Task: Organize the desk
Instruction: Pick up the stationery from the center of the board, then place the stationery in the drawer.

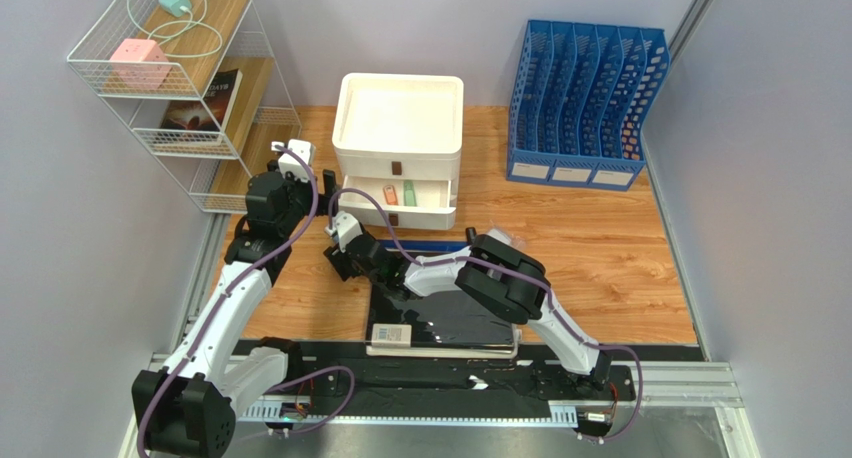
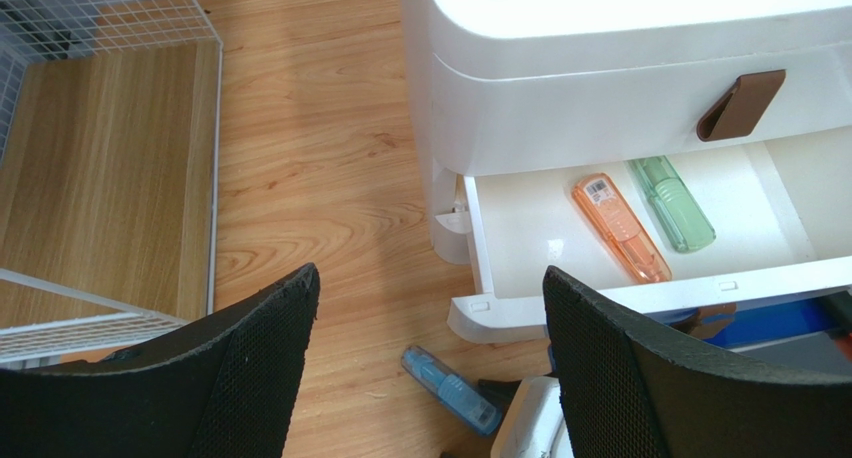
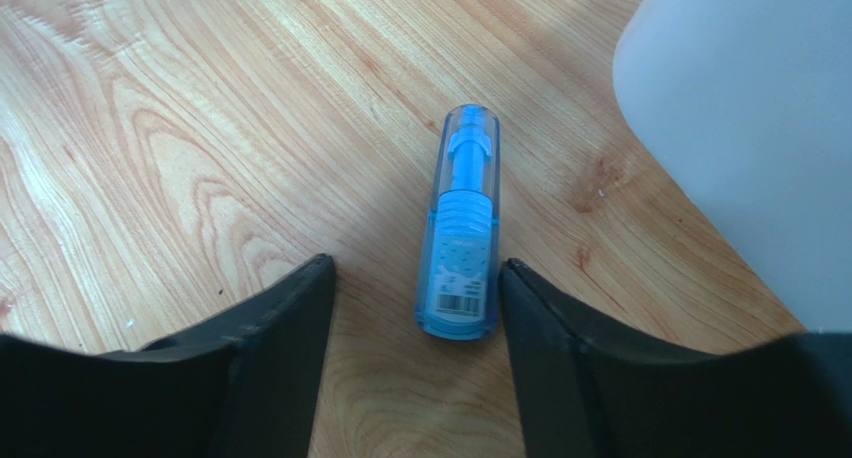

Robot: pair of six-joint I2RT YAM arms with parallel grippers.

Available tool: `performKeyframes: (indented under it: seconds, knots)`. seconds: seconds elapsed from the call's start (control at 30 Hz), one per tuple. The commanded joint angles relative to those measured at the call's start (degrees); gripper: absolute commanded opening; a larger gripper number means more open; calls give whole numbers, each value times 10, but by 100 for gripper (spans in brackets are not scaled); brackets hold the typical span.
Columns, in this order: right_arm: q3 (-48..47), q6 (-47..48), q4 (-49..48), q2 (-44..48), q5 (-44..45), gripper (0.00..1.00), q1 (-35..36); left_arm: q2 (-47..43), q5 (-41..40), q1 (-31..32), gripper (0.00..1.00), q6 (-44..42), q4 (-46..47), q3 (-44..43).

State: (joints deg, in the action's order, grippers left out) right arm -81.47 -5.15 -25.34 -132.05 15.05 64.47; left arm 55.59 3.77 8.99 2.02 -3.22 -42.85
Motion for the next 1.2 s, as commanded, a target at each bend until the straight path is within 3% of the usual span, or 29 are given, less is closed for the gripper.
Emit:
performKeyframes:
  seconds: [0.0,0.07,0.1,0.23,0.27,0.6,0.8,1.17]
  knots:
    - [-15,-31,22,-11,-5,47,0,-15,-4,-1,88,-7,23,1]
    - [-6,-32,24,-3,-7,37,1,-15,-5,-1,88,-6,23,2]
    - [-3,-32,25,1,-5,28,3,-18,-7,-1,88,-5,23,3]
    - [22,-37,26,26,-7,10,7,-25,-8,-1,88,-4,30,9]
    - [27,-36,27,34,-7,0,7,-25,-10,-2,88,-4,30,12]
    - [112,-8,93,232,28,0,40,-30,-23,-2,88,-4,49,18]
    - [134,12,154,357,92,0,39,-28,-21,-2,88,-4,46,16]
    - [88,-28,252,384,122,0,-15,-37,-21,-2,88,-4,44,19]
